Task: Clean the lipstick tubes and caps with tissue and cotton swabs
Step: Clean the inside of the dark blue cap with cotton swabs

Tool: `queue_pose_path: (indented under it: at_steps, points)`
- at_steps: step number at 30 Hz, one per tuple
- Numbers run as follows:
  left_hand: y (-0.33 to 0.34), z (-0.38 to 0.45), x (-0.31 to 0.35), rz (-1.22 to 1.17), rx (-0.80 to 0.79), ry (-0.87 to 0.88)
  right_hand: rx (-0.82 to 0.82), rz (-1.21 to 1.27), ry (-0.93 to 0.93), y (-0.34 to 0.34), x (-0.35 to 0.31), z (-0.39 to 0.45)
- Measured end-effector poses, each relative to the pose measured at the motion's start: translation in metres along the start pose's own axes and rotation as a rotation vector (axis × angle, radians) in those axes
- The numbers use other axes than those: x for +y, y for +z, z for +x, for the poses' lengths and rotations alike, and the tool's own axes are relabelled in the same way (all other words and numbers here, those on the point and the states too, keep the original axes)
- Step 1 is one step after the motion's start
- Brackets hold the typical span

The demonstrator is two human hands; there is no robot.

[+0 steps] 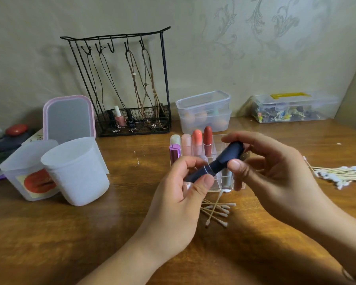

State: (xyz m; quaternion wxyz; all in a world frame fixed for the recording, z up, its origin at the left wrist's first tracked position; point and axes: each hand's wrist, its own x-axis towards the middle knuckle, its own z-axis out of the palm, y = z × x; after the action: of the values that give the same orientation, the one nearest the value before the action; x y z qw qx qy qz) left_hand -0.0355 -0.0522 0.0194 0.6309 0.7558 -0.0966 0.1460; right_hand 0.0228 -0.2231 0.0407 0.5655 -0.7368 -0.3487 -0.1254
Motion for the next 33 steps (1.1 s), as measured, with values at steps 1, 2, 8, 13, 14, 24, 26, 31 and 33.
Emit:
queue_pose_path:
  at_steps: [1,2,8,13,14,24,26,31,33]
  points:
    - [0.0,0.0,0.001,0.0,0.002,0.0,-0.01,0.031,0.007,0.001,0.0,0.0]
    - [0.001,0.0,0.001,-0.006,0.007,0.005,-0.013,0.047,0.016,0.001,-0.001,0.0]
    - [0.003,0.0,0.005,0.038,0.077,0.064,0.001,0.038,0.024,0.003,-0.002,-0.002]
    - [0.003,-0.001,0.003,0.056,0.122,0.081,0.021,0.111,0.045,0.008,0.0,-0.004]
    - [0.003,-0.002,0.003,0.064,0.119,0.082,0.026,0.124,0.042,0.008,0.0,-0.005]
    - [-0.001,0.005,0.01,0.027,0.091,0.029,0.218,-0.129,-0.146,-0.001,-0.001,-0.002]
    - [-0.004,0.007,0.015,-0.074,0.144,-0.006,0.326,-0.267,-0.252,-0.006,0.005,0.004]
    - [-0.003,0.005,0.022,-0.206,0.186,-0.081,0.226,-0.777,-0.374,-0.006,0.021,0.015]
    - [-0.004,0.006,0.019,-0.159,0.181,-0.096,0.148,-0.896,-0.392,-0.004,0.026,0.018]
